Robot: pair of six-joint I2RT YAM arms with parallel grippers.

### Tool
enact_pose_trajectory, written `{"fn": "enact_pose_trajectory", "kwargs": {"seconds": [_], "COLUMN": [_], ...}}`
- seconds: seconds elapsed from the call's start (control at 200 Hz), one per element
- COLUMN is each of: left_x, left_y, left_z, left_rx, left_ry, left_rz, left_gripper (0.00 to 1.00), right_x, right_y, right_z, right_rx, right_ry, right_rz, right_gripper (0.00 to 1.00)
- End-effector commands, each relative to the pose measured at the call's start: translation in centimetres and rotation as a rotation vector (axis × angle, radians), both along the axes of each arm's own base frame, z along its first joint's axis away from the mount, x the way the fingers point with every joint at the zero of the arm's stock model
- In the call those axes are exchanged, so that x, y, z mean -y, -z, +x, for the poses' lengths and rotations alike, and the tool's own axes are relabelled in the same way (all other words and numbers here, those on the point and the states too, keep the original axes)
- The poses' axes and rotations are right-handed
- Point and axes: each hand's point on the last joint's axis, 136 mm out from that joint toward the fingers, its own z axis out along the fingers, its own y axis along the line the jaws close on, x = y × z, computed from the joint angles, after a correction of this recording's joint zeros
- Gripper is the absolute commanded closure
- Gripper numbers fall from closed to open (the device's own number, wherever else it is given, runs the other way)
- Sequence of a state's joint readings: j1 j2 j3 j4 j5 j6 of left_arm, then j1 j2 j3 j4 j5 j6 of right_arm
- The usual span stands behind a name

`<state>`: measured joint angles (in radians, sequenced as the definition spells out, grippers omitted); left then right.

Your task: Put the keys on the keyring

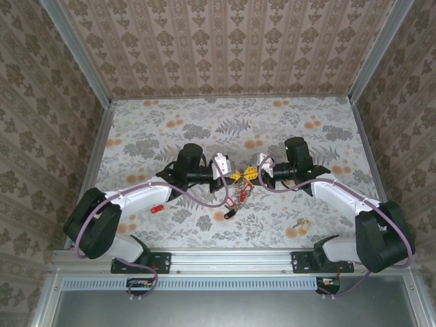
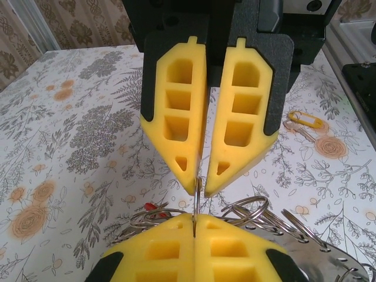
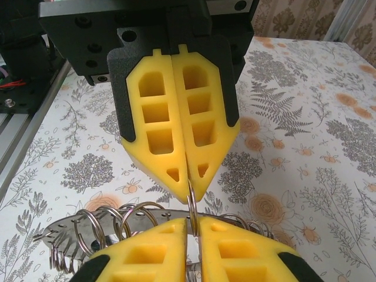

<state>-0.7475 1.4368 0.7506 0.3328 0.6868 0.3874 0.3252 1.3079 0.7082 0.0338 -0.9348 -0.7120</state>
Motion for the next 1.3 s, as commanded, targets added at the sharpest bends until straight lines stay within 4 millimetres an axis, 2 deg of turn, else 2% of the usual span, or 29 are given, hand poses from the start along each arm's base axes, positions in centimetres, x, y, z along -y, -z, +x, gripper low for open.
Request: {"fn": "enact_pose_trajectory", "kwargs": {"seconds": [0.0, 0.115, 0.19, 0.26, 0.37, 0.49, 0.63, 0.98, 1.03, 1.14, 1.29], "left_x": [0.4, 0.4, 0.4, 0.5, 0.5, 0.4, 0.5, 0.8, 0.8, 0.8, 0.6], "left_y": [-2.5, -2.4, -2.3, -2.0, -1.6, -1.3, -1.0, -0.9, -0.9, -0.9, -1.3], "left_z": [-0.4, -0.4, -0.4, -0.4, -0.4, -0.2, -0.1, -0.1, -0.1, -0.1, -0.1], "left_rx": [0.074, 0.061, 0.053, 0.044, 0.04, 0.044, 0.045, 0.039, 0.038, 0.041, 0.053], "left_ry": [0.019, 0.019, 0.021, 0.021, 0.021, 0.019, 0.022, 0.031, 0.032, 0.033, 0.018], "left_rz": [-0.071, -0.072, -0.071, -0.057, -0.036, -0.016, 0.003, 0.009, 0.008, 0.005, -0.005], "left_gripper": [1.0, 1.0, 1.0, 1.0, 0.9, 0.85, 0.83, 0.86, 0.88, 1.0, 1.0], "right_x": [-0.5, -0.6, -0.7, -0.8, -0.8, -0.9, -0.9, -1.0, -1.0, -1.0, -0.8], "right_y": [-1.6, -1.8, -2.0, -2.2, -2.3, -2.4, -2.5, -3.2, -3.3, -3.3, -2.3], "right_z": [0.0, 0.1, 0.2, 0.2, 0.0, -0.3, -0.5, -0.9, -0.9, -1.0, -0.6], "right_rx": [0.042, 0.042, 0.045, 0.048, 0.05, 0.048, 0.044, 0.043, 0.044, 0.047, 0.037], "right_ry": [-0.031, -0.031, -0.03, -0.033, -0.038, -0.049, -0.054, -0.054, -0.053, -0.057, -0.036], "right_rz": [0.026, 0.036, 0.042, 0.041, 0.017, -0.008, -0.039, -0.075, -0.075, -0.071, -0.097], "right_gripper": [0.86, 0.92, 1.0, 1.0, 1.0, 1.0, 1.0, 1.0, 1.0, 1.0, 0.97]}}
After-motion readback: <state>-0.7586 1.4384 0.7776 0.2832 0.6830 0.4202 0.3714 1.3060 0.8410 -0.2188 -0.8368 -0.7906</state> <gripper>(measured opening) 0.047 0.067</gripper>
